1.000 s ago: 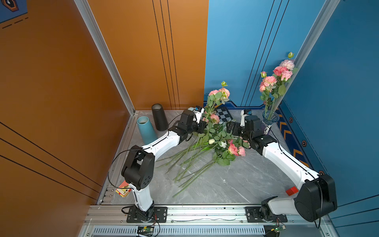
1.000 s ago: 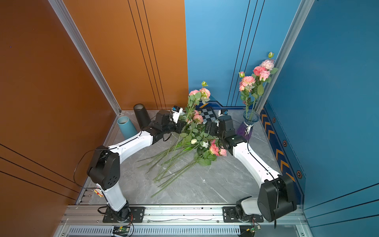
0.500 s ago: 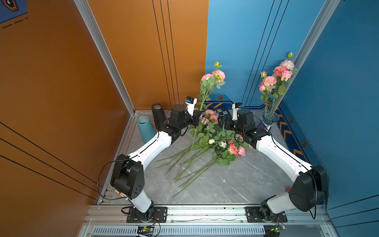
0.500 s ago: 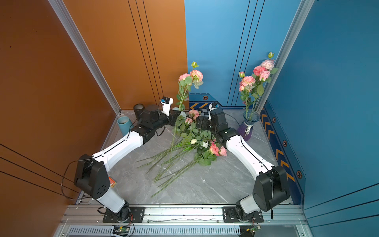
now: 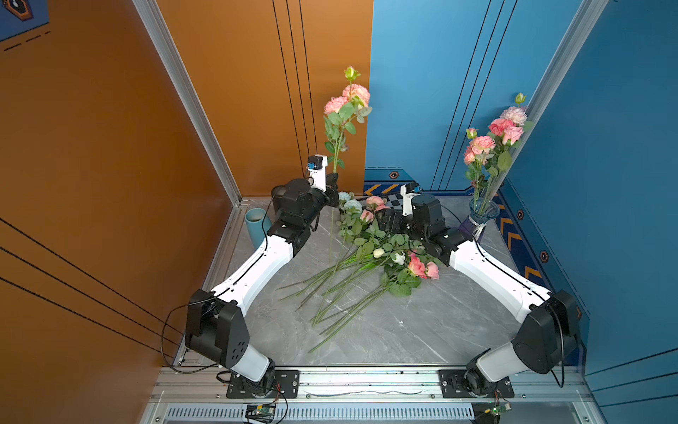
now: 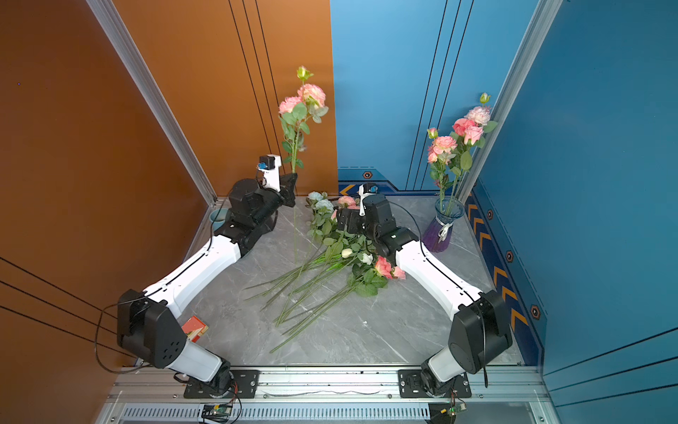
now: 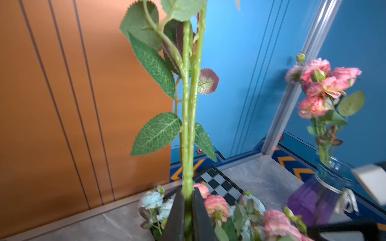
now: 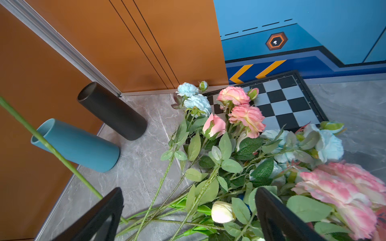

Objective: Place the pink flowers into the vase
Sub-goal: Place the flower in the vase.

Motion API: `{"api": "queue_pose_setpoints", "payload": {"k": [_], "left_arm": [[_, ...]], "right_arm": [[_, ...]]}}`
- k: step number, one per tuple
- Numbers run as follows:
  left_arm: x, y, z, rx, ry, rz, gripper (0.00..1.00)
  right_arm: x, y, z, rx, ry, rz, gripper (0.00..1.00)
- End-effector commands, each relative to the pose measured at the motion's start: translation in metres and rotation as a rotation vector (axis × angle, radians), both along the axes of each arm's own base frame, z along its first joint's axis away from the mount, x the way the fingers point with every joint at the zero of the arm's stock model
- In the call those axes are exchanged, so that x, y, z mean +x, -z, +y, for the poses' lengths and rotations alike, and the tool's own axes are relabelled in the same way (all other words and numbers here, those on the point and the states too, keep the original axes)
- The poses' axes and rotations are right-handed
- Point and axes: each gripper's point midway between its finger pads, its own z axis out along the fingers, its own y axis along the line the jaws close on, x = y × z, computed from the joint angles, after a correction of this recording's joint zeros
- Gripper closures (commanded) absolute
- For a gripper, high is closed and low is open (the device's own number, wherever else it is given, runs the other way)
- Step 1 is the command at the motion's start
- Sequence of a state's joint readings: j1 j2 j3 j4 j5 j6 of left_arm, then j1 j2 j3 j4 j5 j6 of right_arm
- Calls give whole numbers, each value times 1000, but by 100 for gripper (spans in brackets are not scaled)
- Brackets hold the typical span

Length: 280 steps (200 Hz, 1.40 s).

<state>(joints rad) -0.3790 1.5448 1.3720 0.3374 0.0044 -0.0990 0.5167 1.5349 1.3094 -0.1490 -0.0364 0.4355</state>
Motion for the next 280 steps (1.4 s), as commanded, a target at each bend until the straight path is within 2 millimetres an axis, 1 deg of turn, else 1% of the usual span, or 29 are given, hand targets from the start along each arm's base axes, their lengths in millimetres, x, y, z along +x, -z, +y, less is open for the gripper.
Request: {"api": "queue_pose_setpoints", "payload": {"k": [1,33,52,65,88,97,105,131,147,160,170,191,212,229,237,261,280], "left_arm": [[-5,-74,35,-18,-173,-233,100],[-5,-115,55,-9,-314,-390,100],[1,-135,62,5,-392,-449,100],[4,-147,63,19,-436,-487,100],[14,-157,67,14,-522,-519,100],[14,-161,67,-11,-559,-533,100],[13,-163,62,-22,-584,-552,100],[24,-162,42,-12,-638,-603,100],[31,-163,31,49,-693,-660,100],[38,-162,25,96,-755,-693,100],[42,-163,29,99,-796,-695,100],[48,-156,39,87,-835,-685,100],[55,-152,36,129,-834,-696,100],[57,-149,39,96,-830,-688,100],[59,-147,38,107,-827,-686,100],[68,-135,37,144,-818,-672,100],[76,-121,35,181,-800,-657,100]], "right_arm": [[-1,-10,16,23,-46,-12,0],[-3,-5,22,21,-64,-2,0],[-3,-1,22,16,-68,6,0],[-4,1,23,13,-72,8,0],[-5,4,23,7,-79,12,0],[-5,5,23,7,-80,13,0],[-5,8,23,3,-82,17,0],[-4,14,25,3,-92,32,0],[-7,19,24,-1,-100,43,0],[-9,23,23,-8,-105,49,0],[-9,26,22,-15,-105,52,0],[-9,35,22,-24,-112,71,0],[-9,44,23,-32,-123,88,0],[-7,49,26,-38,-133,96,0],[-5,51,27,-40,-134,101,0],[-1,51,29,-32,-141,107,0],[5,42,27,-12,-143,94,0]]}}
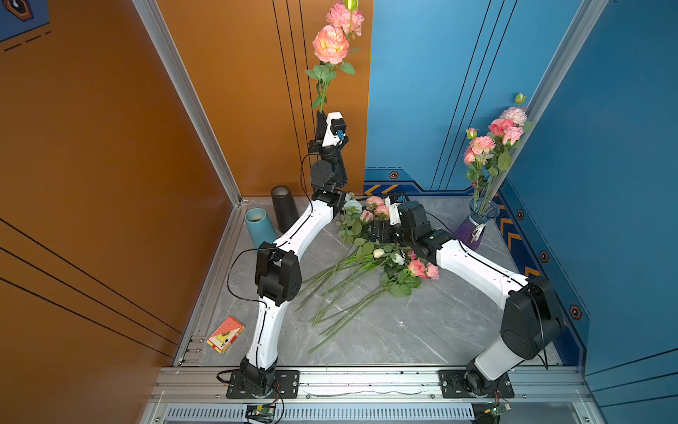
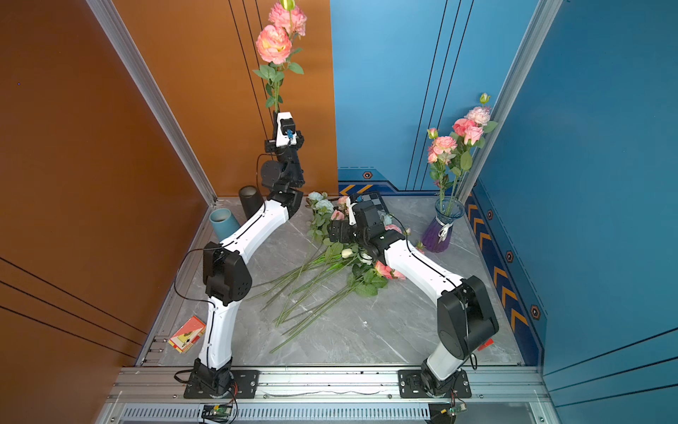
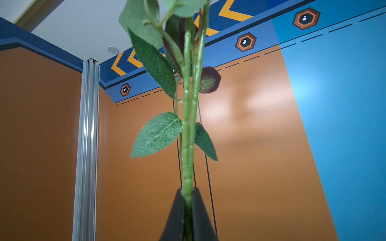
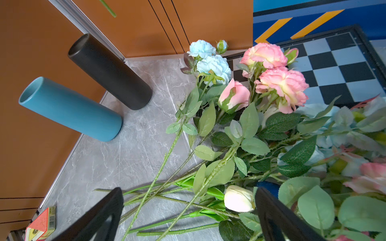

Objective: Place the pink flowers into the vase
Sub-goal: Place the flower in the vase.

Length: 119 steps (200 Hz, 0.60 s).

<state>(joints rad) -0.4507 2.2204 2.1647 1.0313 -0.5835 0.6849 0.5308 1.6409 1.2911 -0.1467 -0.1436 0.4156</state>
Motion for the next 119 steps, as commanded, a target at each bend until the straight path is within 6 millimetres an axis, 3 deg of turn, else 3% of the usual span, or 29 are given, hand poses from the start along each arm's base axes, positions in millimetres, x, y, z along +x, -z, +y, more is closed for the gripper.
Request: {"api": "queue_pose_setpoints", "payload": {"k": [1,18,53,86,119], "left_arm": [[0,5,7,6,-14,-9,100],[1,17,3,19,9,6,100],[-2,38,-27,123,48,46,100],[-4,58,-39,162,66,72,100],[-12,76,-68,268,85,83,100]], "right_arm": [[9,-16,0,23,-24,-28,0],[21,-34,-9,69,3,-44,0],[48,-84,-22,149,37,-121,0],[67,-131,-35,222,72,-208,0],[79,-170,-42,326,87,-308,0]]}}
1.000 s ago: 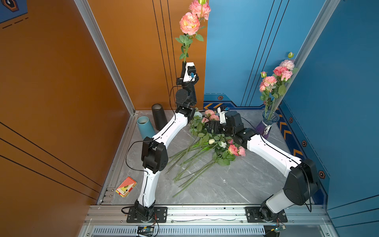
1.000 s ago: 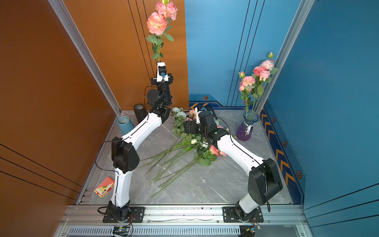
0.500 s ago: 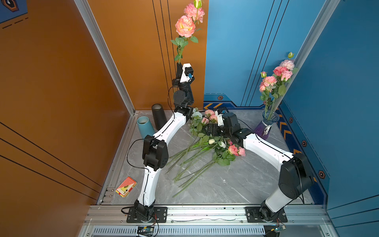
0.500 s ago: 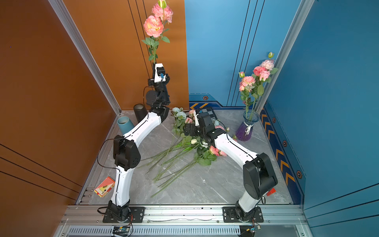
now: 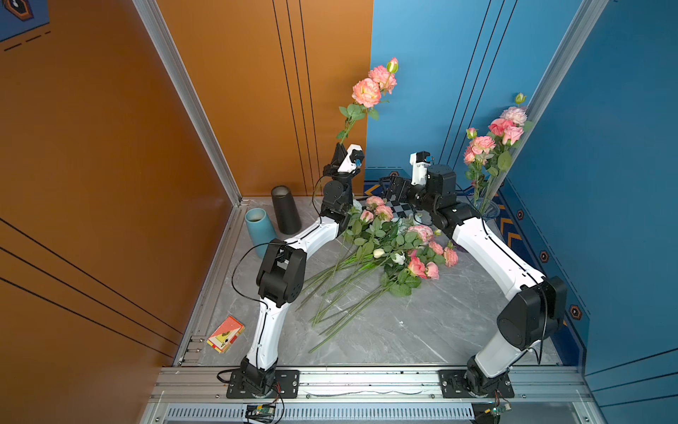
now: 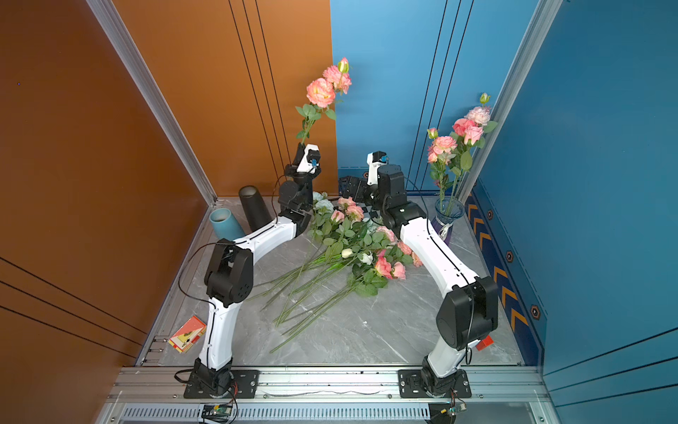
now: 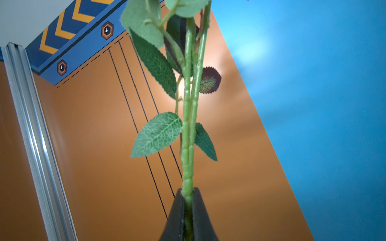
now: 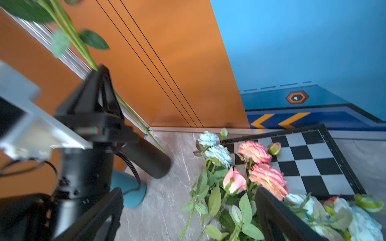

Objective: Place the pink flowers into the vase
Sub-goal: Place the flower in the vase.

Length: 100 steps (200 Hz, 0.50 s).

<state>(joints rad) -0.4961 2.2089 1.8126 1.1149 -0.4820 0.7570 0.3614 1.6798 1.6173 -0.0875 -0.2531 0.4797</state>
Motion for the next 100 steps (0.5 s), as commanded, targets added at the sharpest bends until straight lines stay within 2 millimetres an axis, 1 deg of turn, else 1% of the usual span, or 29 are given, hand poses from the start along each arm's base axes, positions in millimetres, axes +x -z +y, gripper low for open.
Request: {"api": "queue_pose_setpoints", "payload": {"k": [1,10,28,61,78,100], "left_arm": [[-36,-43,-9,27,26,-124,100],[-39,-38,-16,44,40,-120,100],[-45,-31,-28,65,67,-108,100],[-58,-11,-58,131,126,-86,100],[-65,-3,-65,129,167,-66,100],[-73,7,-73,120,217,-40,100]], "right_arm": [[12,-22,1,89,-9,-57,0],[15,-29,2,107,-12,-85,0],[20,-37,3,119,-12,-115,0],[25,-45,-4,147,4,-156,1],[27,-47,-11,160,12,-166,2],[24,-52,-22,181,25,-194,5]]}}
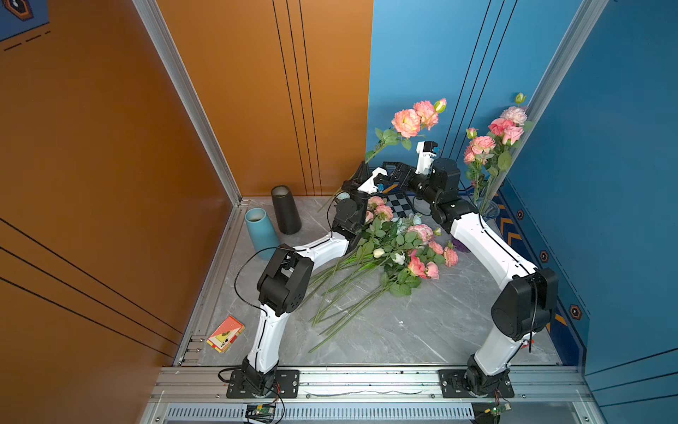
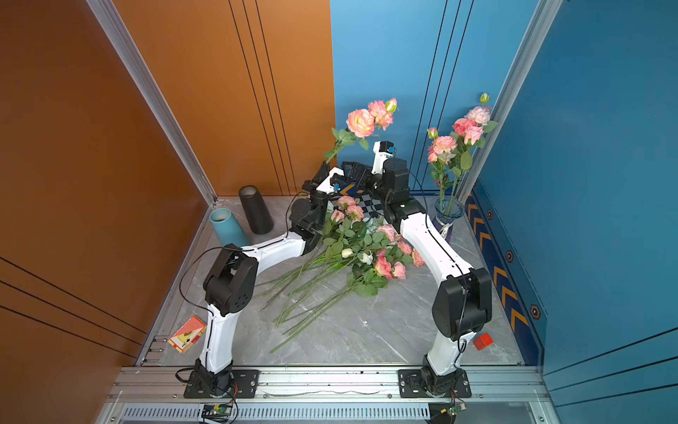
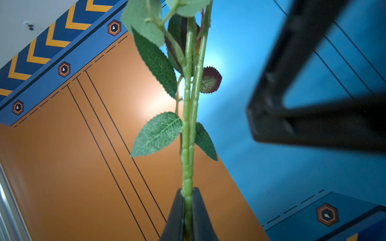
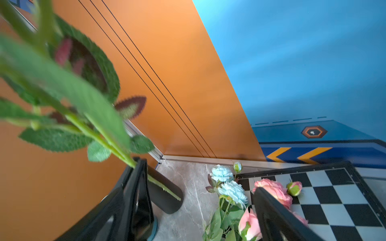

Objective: Place the pink flowers into the vase
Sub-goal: Place the flower in the vase.

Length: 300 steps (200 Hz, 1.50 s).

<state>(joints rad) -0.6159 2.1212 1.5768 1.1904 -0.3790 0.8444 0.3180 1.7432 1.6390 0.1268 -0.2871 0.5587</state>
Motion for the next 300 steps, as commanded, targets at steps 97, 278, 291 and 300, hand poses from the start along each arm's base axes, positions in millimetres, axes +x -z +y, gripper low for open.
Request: {"api": "queue_pose_setpoints", "payload": {"k": [97,278,291,300], "left_arm": [[-28,-3,-30,-75,170,94,100],[-43,4,-46,-171,394,293,100],[-45,3,-46,-175,402,296,100],[-46,3,-46,-176,407,299,100]], "right_arm": [[-25,-40,-14,89,-50,-144,20],[-21,-30,16,103,-111,-123,53],[-19,-30,19,99,-114,-122,54],[-18,-30,20,99,-113,-121,55]]}}
